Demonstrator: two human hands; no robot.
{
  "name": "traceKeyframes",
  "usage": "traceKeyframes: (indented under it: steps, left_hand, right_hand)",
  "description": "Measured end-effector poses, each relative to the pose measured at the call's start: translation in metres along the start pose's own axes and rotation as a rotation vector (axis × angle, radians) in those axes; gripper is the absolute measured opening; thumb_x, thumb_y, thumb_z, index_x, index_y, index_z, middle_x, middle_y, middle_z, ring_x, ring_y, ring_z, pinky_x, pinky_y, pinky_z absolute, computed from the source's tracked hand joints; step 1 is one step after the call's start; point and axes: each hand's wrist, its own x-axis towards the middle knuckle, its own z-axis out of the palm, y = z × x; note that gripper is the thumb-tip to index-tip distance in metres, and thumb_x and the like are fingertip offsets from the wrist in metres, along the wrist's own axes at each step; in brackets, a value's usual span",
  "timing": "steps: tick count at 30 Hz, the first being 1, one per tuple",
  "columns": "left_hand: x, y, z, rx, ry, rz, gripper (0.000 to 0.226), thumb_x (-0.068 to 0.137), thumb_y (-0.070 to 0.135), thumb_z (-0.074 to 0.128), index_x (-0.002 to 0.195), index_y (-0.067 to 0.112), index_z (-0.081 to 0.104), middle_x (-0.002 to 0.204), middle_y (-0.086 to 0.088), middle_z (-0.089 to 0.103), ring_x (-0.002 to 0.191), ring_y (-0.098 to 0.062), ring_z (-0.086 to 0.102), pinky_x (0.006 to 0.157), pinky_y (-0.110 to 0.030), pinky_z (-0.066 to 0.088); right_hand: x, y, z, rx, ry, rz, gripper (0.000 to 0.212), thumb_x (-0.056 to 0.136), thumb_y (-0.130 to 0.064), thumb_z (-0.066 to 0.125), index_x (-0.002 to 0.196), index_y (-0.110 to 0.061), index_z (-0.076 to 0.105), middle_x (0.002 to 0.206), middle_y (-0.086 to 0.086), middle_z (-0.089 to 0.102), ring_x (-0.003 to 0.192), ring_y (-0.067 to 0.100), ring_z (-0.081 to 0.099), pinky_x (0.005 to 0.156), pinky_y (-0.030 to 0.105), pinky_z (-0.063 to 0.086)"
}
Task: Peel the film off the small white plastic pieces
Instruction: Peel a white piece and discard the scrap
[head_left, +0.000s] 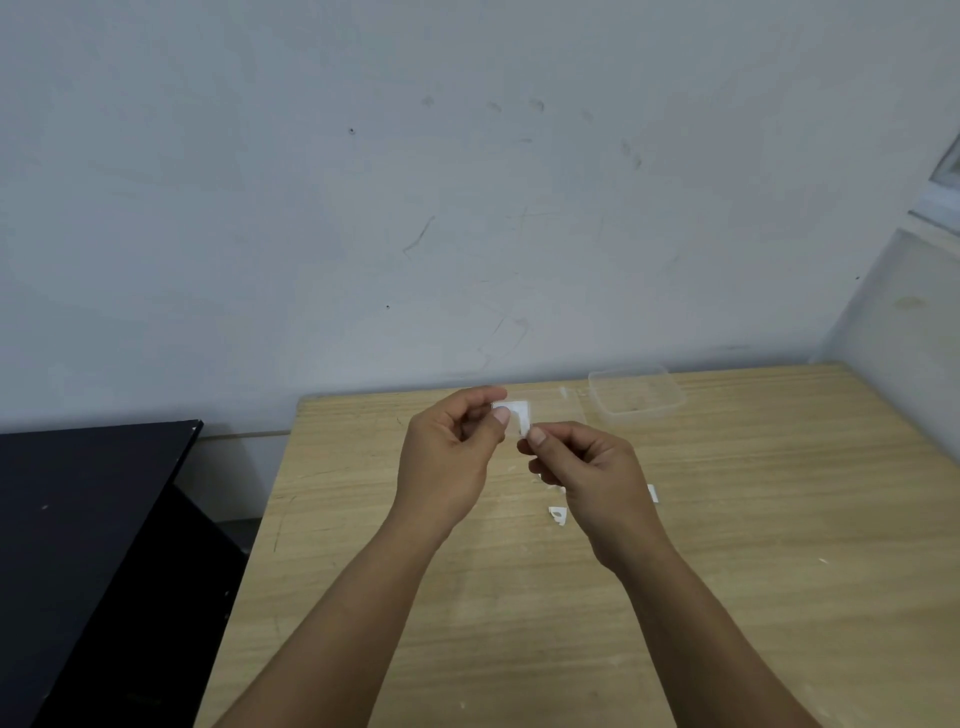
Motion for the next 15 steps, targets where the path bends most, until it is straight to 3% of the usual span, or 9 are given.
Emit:
traceKeyframes:
  steps: [3, 7, 11, 15]
  left_hand:
    - [-0.0001, 0.0007, -0.0002, 0.001, 0.012, -0.009, 0.017, 0.089, 0.013, 0.068, 0.1, 0.025, 0.072, 0.082, 0.009, 0.074, 0.076, -0.004, 0.068, 0.071, -0.012, 0.051]
    - [0.0006, 0.0009, -0.0004, 0.044, 0.02, -0.012, 0.014, 0.09, 0.016, 0.067, 0.099, 0.026, 0.072, 0.081, 0.009, 0.074, 0.077, -0.004, 0.069, 0.07, -0.01, 0.049]
    - [0.0009, -0.003, -0.0003, 0.082, 0.02, -0.038, 0.011, 0.089, 0.022, 0.069, 0.099, 0.022, 0.074, 0.08, 0.004, 0.074, 0.076, -0.007, 0.069, 0.073, -0.019, 0.052]
    - [-0.0032, -0.0031, 0.0021, 0.122, -0.047, -0.034, 0.009, 0.089, 0.028, 0.069, 0.091, 0.024, 0.076, 0.078, 0.004, 0.074, 0.075, -0.011, 0.07, 0.073, -0.027, 0.055]
  right_hand:
    - [-0.0007, 0.001, -0.0002, 0.051, 0.0, -0.021, 0.02, 0.089, -0.018, 0.071, 0.108, -0.025, 0.073, 0.089, 0.009, 0.073, 0.076, 0.015, 0.066, 0.075, 0.027, 0.054]
    - [-0.002, 0.0022, -0.0005, 0.009, -0.063, -0.096, 0.032, 0.094, -0.013, 0.063, 0.119, -0.033, 0.067, 0.099, 0.001, 0.073, 0.08, 0.015, 0.069, 0.077, 0.023, 0.054]
    - [-0.0015, 0.0017, -0.0004, 0.0, -0.039, -0.132, 0.034, 0.093, -0.007, 0.064, 0.115, -0.032, 0.068, 0.103, -0.006, 0.074, 0.081, 0.013, 0.068, 0.078, 0.023, 0.055]
    - [0.0005, -0.0005, 0.0006, 0.05, 0.1, -0.136, 0.016, 0.087, -0.014, 0.072, 0.098, -0.026, 0.076, 0.095, -0.004, 0.075, 0.084, 0.01, 0.067, 0.076, 0.023, 0.053]
